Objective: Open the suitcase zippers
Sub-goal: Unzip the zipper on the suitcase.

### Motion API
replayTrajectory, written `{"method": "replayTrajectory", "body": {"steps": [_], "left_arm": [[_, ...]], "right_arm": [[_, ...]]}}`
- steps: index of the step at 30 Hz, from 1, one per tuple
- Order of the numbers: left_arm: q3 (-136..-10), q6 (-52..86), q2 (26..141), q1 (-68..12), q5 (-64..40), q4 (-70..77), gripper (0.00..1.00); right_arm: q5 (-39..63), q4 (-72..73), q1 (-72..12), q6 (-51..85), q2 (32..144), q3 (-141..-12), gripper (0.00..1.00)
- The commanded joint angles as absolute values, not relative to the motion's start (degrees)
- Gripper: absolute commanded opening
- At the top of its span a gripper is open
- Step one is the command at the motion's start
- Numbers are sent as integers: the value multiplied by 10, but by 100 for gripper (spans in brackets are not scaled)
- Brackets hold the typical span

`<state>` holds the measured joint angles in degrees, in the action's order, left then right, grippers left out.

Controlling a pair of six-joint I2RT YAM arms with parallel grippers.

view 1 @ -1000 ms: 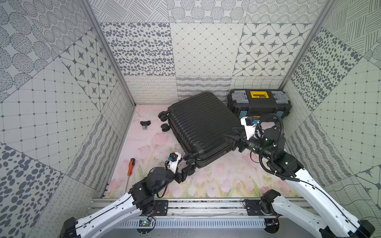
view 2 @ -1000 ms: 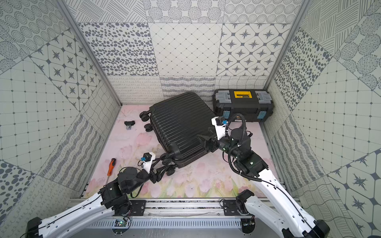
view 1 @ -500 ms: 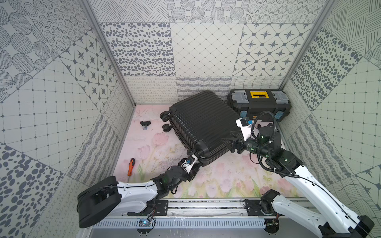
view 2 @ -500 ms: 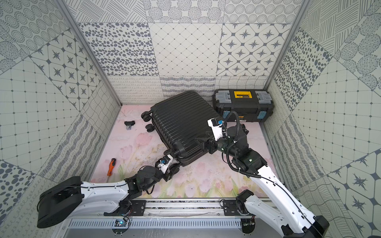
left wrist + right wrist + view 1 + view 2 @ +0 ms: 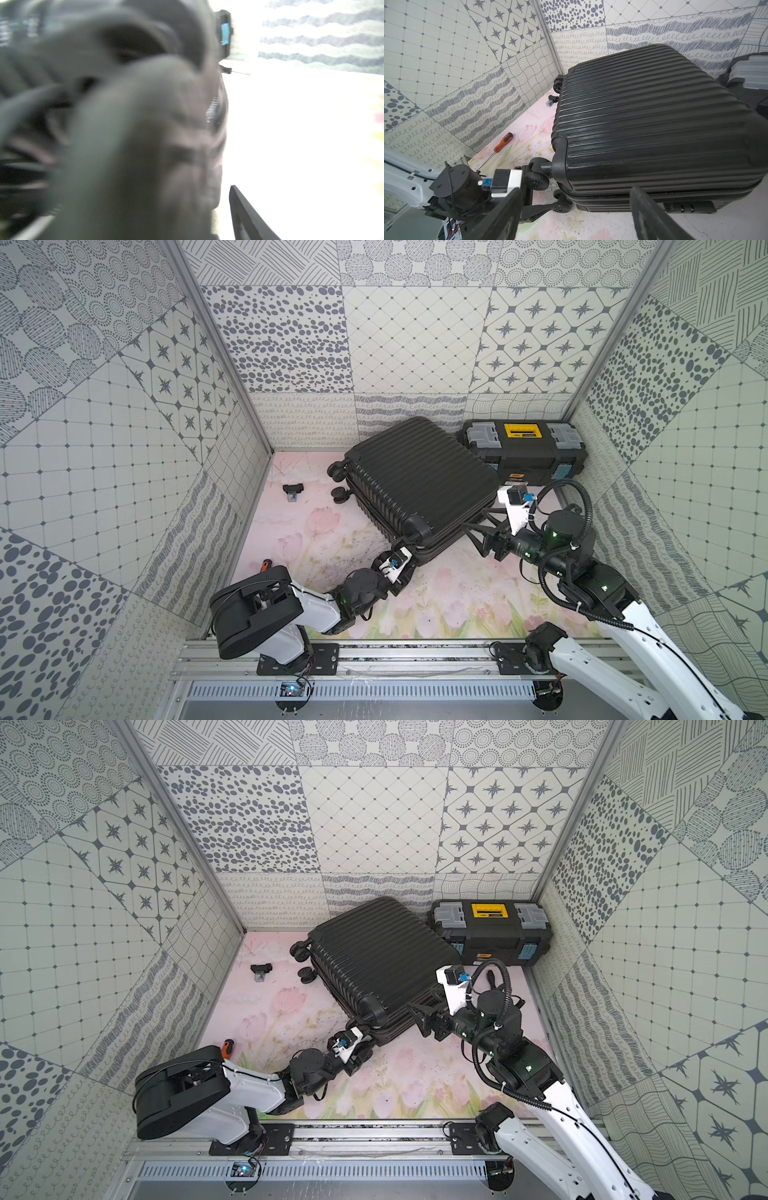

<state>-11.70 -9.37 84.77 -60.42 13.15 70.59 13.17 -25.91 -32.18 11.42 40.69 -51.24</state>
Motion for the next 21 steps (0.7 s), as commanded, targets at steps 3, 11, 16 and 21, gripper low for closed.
{"method": "replayTrajectory", "body": {"steps": [3, 11, 16, 21], "left_arm": [[-107, -159, 849, -629, 178, 810, 57], [-127, -140, 874, -630, 232, 810, 53], [-131, -114, 904, -629, 274, 810, 47], [-137, -103, 916, -629, 287, 810, 43]], "right_arm": [[120, -219, -324, 105, 397, -487, 83], [120, -196, -324, 123, 387, -461, 83], [120, -200, -324, 127, 380, -461, 83], [125, -201, -324, 129, 382, -457, 83]]}}
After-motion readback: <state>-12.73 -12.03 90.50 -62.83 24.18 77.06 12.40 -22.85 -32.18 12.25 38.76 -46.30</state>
